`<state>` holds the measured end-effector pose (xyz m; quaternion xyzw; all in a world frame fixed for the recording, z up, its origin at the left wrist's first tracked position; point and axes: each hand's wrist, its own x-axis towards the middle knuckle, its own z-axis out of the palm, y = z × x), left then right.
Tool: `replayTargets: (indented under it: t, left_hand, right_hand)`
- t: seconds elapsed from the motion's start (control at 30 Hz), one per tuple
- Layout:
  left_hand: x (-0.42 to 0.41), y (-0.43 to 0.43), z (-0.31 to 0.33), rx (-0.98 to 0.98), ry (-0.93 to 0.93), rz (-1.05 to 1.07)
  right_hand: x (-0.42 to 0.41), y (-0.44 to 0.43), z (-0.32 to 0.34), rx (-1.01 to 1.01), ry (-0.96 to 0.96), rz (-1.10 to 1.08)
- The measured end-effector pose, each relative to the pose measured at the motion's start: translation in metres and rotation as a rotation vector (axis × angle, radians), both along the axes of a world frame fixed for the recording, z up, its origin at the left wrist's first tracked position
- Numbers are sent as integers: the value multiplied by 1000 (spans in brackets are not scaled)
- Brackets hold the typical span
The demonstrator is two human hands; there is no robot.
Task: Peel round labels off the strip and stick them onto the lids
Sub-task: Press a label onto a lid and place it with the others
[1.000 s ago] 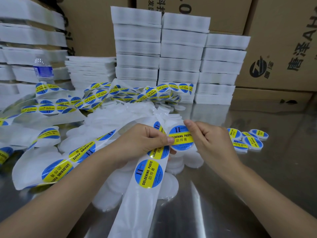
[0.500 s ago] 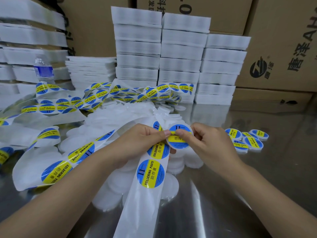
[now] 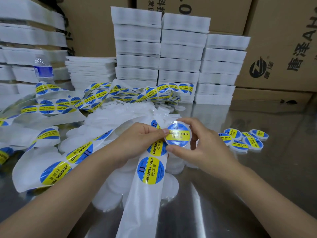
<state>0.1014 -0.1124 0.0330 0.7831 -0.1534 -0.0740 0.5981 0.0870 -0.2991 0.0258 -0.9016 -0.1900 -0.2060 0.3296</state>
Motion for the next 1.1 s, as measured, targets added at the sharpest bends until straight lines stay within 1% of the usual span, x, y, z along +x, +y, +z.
replayTargets:
  t: [0.13, 0.23, 0.3, 0.37, 0.43, 0.53, 0.6, 0.7, 0.77, 0.83, 0.9, 0.97, 1.0, 1.07, 1.1]
  left_hand:
    - [-1, -1, 0, 0, -10, -7]
    - [-2, -2, 1, -10, -35, 12]
    - [-3, -2, 3, -52, -30, 2]
    - [-4, -2, 4, -71, -16, 4]
    - [-4, -2, 4, -52, -8, 5]
    - [-3, -1, 2, -42, 1, -3]
    - [-3, -1, 2, -57, 2, -9]
    - [-4, 0, 3, -62, -21, -26]
    - [-5, 0, 4, -63, -18, -15]
    - [-5, 1, 4, -37, -12, -4]
    - [-6, 1, 5, -2, -19, -9]
    - [-6, 0, 5, -2, -17, 1]
    - [-6, 0, 5, -5, -17, 17]
    - [-4, -1, 5, -10, -25, 57]
    - [-2, -1, 5, -16, -32, 71]
  right_hand:
    - [1, -1, -1, -20, -68, 29]
    - [3, -4, 0, 46, -114, 18]
    - [12, -11, -1, 91, -160, -57]
    - [27, -25, -4, 88, -172, -219]
    - [42, -43, -8, 9, -75, -436]
    - [58, -67, -17, -254, 103, -702]
    - [63, -75, -23, -368, 190, -774]
    - [67, -79, -27, -441, 274, -853]
    - [68, -79, -27, -478, 286, -888]
    - [65, -77, -23, -422, 229, -858]
    - [60, -69, -17, -238, 108, -723]
    - [51, -55, -9, -49, -56, -510]
    - [44, -46, -5, 3, -152, -395]
    - [27, -26, 0, 27, -340, -176]
    - [17, -17, 1, 20, -401, -75]
